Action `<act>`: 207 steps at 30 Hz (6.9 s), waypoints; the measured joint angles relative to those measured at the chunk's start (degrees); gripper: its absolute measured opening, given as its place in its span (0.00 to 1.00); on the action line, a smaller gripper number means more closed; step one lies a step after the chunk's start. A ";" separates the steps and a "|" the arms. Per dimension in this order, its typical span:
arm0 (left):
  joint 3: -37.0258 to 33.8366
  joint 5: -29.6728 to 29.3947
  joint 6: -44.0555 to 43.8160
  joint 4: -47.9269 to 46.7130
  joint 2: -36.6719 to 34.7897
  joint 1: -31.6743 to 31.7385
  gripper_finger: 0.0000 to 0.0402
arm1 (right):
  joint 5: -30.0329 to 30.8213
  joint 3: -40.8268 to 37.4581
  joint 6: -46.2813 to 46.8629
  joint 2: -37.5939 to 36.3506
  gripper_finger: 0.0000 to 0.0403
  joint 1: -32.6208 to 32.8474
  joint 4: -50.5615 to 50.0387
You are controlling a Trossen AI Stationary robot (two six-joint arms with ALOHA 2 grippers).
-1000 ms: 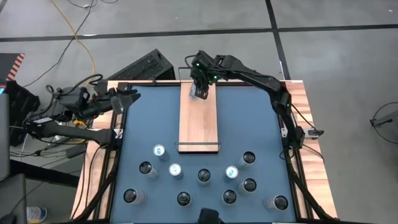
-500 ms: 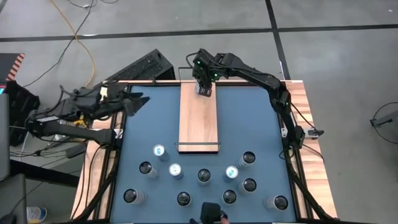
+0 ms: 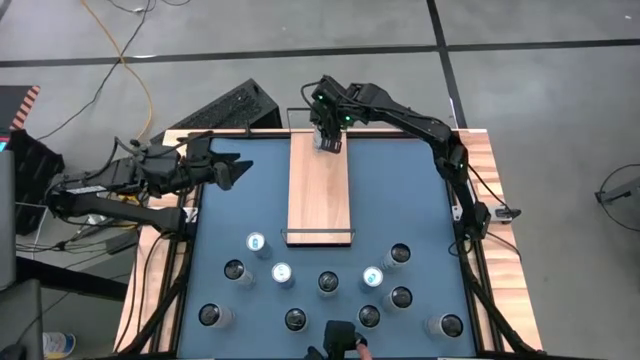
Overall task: Place canned beverage on shelf
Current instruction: Put the top white-blue soda can on the shelf
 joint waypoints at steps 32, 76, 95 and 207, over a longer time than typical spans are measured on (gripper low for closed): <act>0.02 -0.06 -0.02 0.56 0.46 0.02 0.90 | -3.15 0.00 -1.96 0.66 0.55 0.14 -3.67; 12.79 45.49 42.89 11.45 29.86 33.33 0.90 | -7.37 0.04 -2.09 -16.04 0.84 0.43 -5.26; 37.42 47.56 67.01 -0.33 57.44 33.77 0.90 | -7.28 0.00 3.13 -21.39 0.84 -0.40 -13.88; 42.03 60.16 96.66 -14.97 63.57 47.71 0.62 | -8.30 -0.07 2.72 -20.87 0.84 -3.01 -11.63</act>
